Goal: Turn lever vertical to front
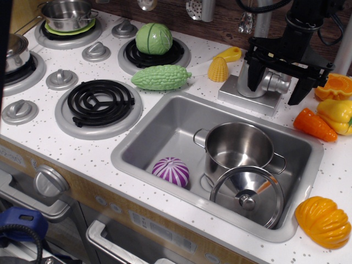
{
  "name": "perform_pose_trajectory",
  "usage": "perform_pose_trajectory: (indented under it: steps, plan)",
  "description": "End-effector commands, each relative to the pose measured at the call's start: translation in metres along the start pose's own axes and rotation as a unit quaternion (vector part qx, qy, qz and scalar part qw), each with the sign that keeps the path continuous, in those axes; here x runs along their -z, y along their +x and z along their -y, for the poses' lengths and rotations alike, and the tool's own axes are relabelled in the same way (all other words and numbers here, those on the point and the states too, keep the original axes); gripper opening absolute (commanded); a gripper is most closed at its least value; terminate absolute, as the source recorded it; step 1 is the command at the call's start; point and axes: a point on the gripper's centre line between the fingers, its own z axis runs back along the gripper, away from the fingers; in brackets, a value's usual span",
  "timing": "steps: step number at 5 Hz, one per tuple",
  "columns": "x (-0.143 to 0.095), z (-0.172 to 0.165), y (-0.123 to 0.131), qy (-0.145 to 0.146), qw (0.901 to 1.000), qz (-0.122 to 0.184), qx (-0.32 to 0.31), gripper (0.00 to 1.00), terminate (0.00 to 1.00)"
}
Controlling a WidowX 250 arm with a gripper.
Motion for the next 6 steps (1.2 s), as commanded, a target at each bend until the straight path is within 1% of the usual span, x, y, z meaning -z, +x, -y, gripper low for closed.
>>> perform_pose_trajectory:
  steps: [1,2,3,4,5,6]
  plan:
    - [0.000,0.000,0.000,0.000,1.0000,0.000,0.000,1.00,0.00]
    - [-0.013,0.005,0.006,0.005,0.9993,0.035,0.010,1.00,0.00]
    - [-0.027,0.013,0.013,0.025,0.9951,0.095,-0.003,1.00,0.00]
    - [-0.039,0.017,0.020,0.017,0.9903,0.137,-0.016,1.00,0.00]
    - [-0.050,0.022,0.032,0.028,0.9861,0.162,-0.027,1.00,0.00]
    - [-0.053,0.015,0.044,0.035,0.9830,0.179,-0.017,1.00,0.00]
